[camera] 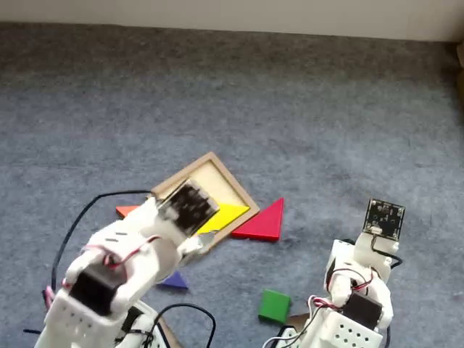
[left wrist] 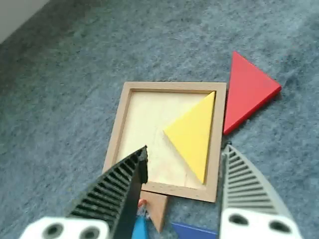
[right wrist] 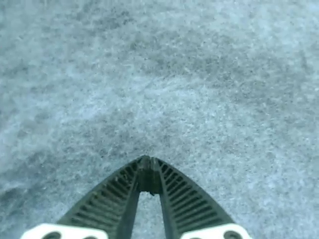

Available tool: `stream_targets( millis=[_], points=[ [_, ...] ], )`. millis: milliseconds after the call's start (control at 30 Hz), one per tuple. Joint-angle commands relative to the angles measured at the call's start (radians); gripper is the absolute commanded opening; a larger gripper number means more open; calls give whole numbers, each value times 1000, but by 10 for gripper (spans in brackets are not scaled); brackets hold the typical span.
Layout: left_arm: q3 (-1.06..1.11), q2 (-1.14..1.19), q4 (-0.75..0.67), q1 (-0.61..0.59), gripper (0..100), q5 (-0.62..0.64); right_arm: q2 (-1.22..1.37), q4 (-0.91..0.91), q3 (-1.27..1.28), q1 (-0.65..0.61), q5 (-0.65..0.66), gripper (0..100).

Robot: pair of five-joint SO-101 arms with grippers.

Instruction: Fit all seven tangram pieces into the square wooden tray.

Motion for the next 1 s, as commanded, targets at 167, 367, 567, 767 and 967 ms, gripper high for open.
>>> stream_targets(
  millis=[167,367,567,767,967],
  points=[
    [-140,627,-362,170,317,77,-13,-25,76,10,-9,6],
    [-206,915,-517,217,316,78,-13,-45,77,10,-9,6],
    [-341,1115,-517,220,316,78,-13,-45,77,10,-9,6],
    [-426,1237,-514,220,316,80,-13,-45,79,10,-9,6],
    [-481,1317,-512,246,317,80,-13,-44,79,10,-9,6]
  ],
)
